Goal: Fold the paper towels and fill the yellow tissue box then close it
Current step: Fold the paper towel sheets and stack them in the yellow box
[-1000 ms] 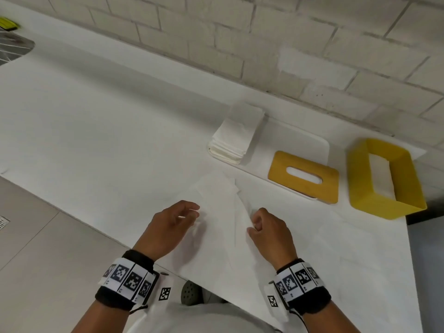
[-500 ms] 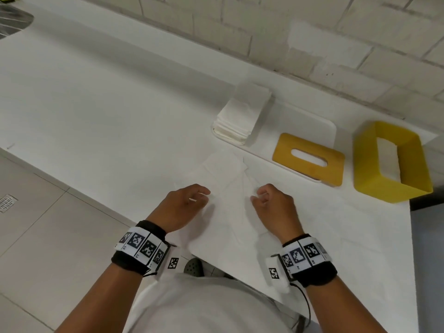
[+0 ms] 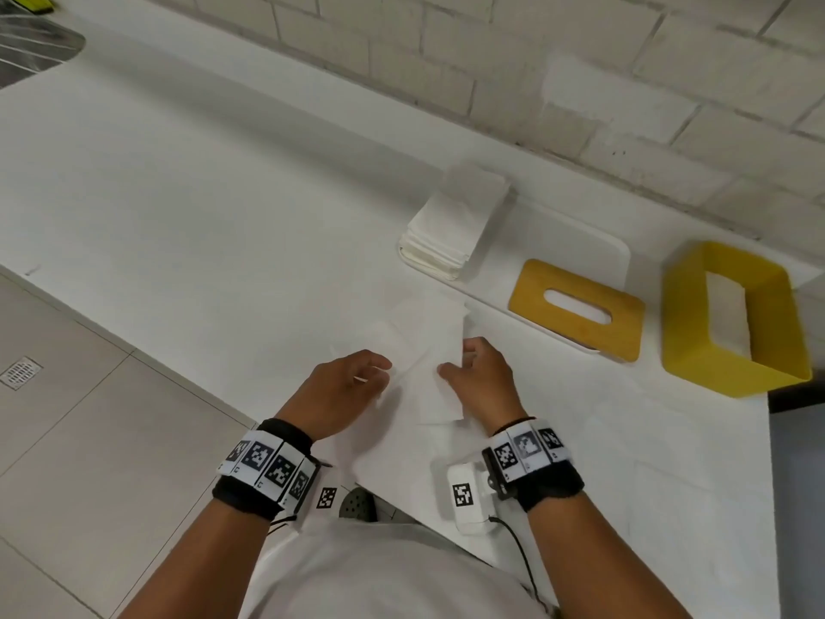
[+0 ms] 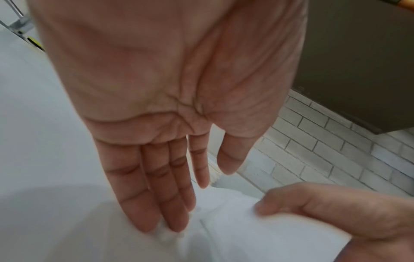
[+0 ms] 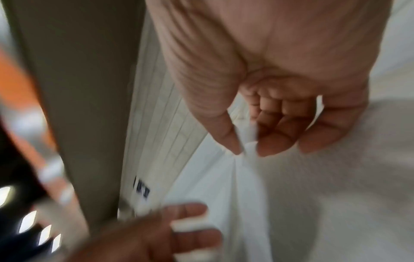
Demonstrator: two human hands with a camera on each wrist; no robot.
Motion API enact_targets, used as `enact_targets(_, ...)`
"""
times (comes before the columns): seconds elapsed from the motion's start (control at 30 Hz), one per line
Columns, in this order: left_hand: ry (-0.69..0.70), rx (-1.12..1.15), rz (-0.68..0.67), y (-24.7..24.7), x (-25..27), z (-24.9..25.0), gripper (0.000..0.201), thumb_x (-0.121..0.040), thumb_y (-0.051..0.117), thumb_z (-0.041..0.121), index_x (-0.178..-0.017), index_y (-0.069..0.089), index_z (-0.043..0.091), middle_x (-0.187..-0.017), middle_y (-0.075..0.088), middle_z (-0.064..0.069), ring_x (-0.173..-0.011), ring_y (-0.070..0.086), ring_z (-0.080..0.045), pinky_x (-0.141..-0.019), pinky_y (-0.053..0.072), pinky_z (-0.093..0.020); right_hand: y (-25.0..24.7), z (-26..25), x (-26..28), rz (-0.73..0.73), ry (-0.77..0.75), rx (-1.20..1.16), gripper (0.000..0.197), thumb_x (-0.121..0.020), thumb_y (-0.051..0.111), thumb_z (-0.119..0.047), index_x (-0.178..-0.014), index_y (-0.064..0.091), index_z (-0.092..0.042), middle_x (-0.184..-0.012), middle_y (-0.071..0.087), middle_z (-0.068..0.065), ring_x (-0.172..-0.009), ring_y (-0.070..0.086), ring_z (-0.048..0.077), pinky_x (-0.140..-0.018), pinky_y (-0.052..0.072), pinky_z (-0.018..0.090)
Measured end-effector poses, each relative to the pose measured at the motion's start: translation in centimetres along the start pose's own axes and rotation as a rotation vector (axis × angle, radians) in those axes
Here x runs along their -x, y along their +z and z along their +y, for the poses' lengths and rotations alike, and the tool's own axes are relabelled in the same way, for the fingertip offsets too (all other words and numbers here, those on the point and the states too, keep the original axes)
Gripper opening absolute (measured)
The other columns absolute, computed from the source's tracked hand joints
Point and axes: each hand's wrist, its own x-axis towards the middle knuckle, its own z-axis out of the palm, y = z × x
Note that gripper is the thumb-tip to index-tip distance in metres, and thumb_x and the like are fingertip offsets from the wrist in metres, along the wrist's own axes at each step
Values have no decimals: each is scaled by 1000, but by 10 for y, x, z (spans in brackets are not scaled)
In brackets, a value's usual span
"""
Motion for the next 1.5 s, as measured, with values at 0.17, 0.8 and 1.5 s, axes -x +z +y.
enact_targets(0.17,-36,35,-27,-3,-5,1,16,-100,52,43,-107,67,43,-97,77,13,-93,72,-4,-94,58,-43,-52,-14,25,-95,41,-672,38,-93,59,-5,-122,65,-28,-104,76,-3,-78,72,6,-57,55,23)
enact_targets(0.8,-174,1104,-172,13,-4,62,44,-103,53,33,-138,61,9,-136,65,-21,-120,65,-37,-104,52,-50,-40,-15,35,-442,-133,-348,63,-91,68,-3,-141,45,-34,-98,76,7,-89,73,21,-82,57,34)
enact_targets(1.5,-153,1090,136,-27,5,30,37,-102,58,35,-131,66,14,-121,75,-3,-117,69,-23,-104,50,-40,-3,2,-63,230,-148,106,7,-91,67,-23,-95,63,-27,-89,65,-8,-99,65,24,-90,50,36)
